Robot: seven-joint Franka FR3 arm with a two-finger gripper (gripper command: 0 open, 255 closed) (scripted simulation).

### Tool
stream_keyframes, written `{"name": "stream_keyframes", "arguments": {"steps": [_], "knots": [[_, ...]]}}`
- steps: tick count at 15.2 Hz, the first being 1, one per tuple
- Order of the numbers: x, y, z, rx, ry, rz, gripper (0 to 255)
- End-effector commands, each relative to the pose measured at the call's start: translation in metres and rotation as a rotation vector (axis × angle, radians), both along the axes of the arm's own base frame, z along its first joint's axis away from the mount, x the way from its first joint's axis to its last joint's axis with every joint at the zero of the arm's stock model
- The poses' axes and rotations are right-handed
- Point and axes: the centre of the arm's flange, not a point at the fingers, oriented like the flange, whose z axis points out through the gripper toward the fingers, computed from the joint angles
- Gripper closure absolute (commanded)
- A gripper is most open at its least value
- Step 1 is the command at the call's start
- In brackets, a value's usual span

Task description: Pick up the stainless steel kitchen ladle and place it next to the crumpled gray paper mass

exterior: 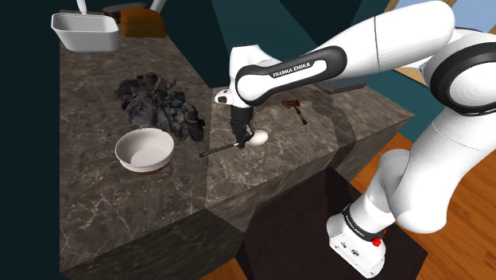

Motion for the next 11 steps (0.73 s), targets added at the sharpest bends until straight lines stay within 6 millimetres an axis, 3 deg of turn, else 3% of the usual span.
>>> {"name": "stream_keyframes", "arguments": {"steps": [1,5,6,11], "knots": [[0.0000,0.0000,-0.0008,0.000,0.000,0.000,255],[0.0000,0.0000,-0.0008,0.000,0.000,0.000,255],[0.0000,0.0000,-0.0008,0.000,0.000,0.000,0],[0.0000,0.0000,-0.0008,0.000,0.000,0.000,0]]}}
